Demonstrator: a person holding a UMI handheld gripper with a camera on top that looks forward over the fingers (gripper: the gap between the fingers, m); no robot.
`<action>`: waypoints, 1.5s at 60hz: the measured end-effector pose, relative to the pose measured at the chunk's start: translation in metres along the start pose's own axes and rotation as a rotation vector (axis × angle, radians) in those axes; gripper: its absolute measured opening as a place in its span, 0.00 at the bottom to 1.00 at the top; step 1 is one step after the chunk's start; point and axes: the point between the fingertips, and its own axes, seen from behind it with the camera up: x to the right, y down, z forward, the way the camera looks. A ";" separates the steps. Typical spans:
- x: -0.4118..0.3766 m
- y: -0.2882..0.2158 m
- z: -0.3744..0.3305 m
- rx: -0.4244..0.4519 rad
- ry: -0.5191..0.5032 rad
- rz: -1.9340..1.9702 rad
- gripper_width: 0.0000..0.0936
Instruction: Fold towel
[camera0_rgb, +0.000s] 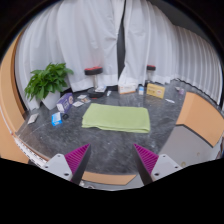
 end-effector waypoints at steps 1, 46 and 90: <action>-0.013 -0.004 0.010 0.003 -0.010 -0.002 0.91; -0.114 -0.084 0.389 -0.085 0.242 -0.095 0.21; -0.055 -0.158 0.300 0.012 -0.132 0.183 0.13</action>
